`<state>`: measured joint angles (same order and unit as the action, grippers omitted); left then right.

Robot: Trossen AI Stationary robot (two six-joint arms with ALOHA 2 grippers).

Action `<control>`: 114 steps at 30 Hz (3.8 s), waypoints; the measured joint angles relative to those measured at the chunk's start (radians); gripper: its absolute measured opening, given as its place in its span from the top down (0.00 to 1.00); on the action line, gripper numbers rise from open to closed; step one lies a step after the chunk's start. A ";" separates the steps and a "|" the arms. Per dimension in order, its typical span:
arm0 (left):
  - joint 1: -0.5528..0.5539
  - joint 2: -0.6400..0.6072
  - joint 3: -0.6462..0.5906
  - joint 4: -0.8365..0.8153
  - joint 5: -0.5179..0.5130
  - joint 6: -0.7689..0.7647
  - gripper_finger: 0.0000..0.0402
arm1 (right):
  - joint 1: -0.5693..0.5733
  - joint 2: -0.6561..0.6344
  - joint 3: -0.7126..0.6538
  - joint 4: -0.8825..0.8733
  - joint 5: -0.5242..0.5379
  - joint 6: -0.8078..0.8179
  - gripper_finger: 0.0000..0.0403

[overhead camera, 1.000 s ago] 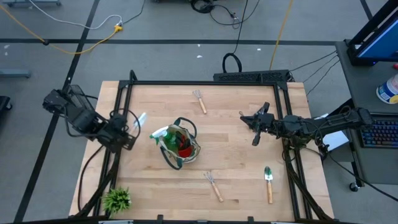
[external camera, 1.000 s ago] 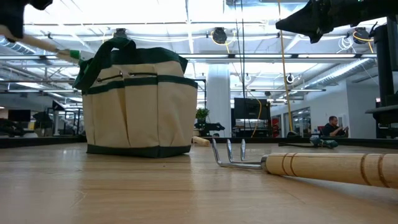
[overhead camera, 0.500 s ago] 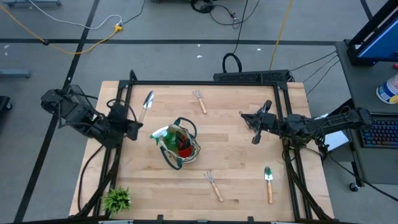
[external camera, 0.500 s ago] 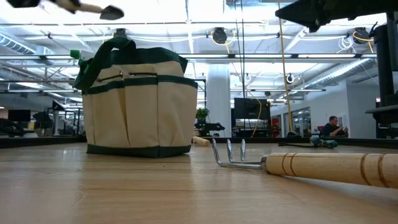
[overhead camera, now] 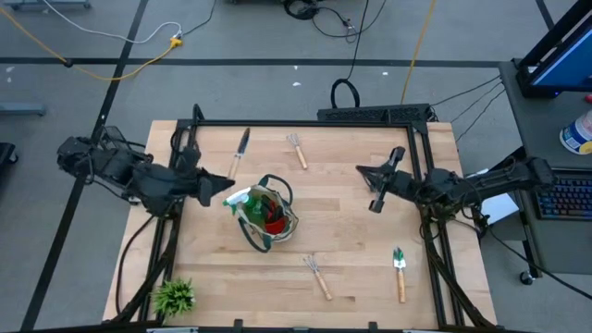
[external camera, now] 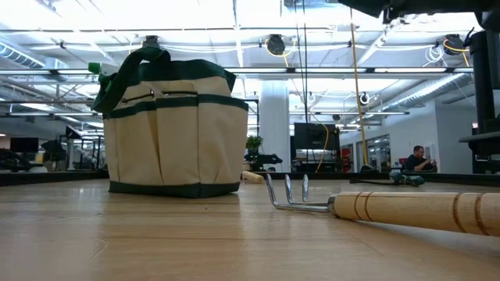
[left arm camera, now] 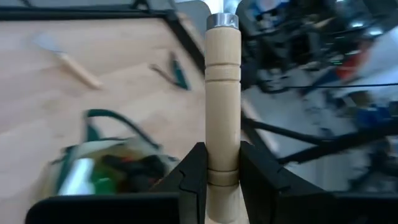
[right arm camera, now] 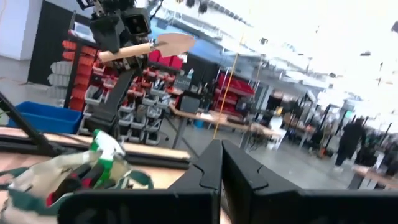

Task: Pick & Place Garden tools in Gardening bag
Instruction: Put the left trowel into the gardening bag

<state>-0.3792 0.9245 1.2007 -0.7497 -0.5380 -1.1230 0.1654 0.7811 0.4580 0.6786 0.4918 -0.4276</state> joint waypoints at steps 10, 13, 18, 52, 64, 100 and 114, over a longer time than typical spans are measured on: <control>0.049 0.058 0.000 0.252 0.087 -0.009 0.83 | 0.000 0.112 0.018 0.232 -0.131 -0.221 1.00; 0.067 0.104 0.000 0.322 0.088 -0.024 0.83 | 0.000 0.131 0.050 0.227 -0.146 -0.243 1.00; 0.095 0.196 0.000 0.416 0.106 -0.068 0.83 | 0.001 0.158 0.119 0.116 -0.241 -0.258 1.00; 0.211 0.384 -0.001 0.561 0.315 -0.414 0.83 | 0.066 0.459 0.375 -0.082 -0.227 -0.770 0.83; 0.207 0.452 -0.001 0.625 0.393 -0.495 0.83 | 0.072 0.498 0.388 -0.010 -0.231 -0.790 0.56; 0.207 0.542 -0.001 0.736 0.438 -0.622 0.83 | 0.017 0.615 0.386 0.043 -0.227 -0.735 0.68; 0.209 0.542 0.000 0.740 0.411 -0.627 0.83 | 0.022 0.615 0.386 0.026 -0.153 -0.687 0.82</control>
<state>-0.1706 1.4662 1.2003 -0.0099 -0.1268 -1.7500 0.1871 1.3964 0.8444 0.7043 0.3384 -1.1151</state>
